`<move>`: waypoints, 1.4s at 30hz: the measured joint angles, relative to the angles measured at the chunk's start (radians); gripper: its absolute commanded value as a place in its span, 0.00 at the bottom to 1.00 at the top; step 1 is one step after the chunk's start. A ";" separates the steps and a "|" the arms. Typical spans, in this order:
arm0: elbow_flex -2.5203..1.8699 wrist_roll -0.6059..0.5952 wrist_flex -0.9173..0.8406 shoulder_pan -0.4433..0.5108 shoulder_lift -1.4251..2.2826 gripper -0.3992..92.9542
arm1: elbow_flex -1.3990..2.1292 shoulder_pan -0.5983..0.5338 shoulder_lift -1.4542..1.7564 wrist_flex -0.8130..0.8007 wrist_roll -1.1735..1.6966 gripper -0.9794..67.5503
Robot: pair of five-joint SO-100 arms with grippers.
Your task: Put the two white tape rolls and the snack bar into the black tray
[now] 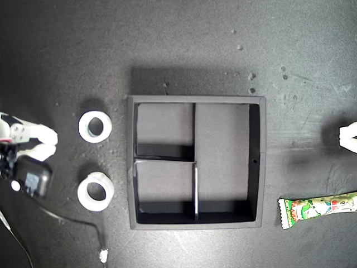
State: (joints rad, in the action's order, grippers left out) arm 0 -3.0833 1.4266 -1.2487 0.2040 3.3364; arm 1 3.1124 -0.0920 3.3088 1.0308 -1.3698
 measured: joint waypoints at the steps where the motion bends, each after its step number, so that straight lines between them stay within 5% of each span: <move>1: 0.000 -0.020 0.014 0.000 0.000 0.08 | 0.000 0.000 0.000 -0.002 0.000 0.01; 13: 0.000 -0.087 0.048 0.000 0.000 0.17 | 0.000 0.103 0.000 -0.012 -0.330 0.01; 23: 0.000 -0.247 0.244 -0.003 0.000 0.19 | 0.000 0.083 0.000 0.012 -0.601 0.04; 42: 0.000 -0.198 0.170 -0.005 0.000 0.15 | 0.000 -0.002 0.000 0.103 -0.649 0.01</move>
State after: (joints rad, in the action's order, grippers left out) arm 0 -3.0833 1.2287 -1.0784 0.1994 3.3364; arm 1 3.1124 -0.0936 3.3088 1.1336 -2.0187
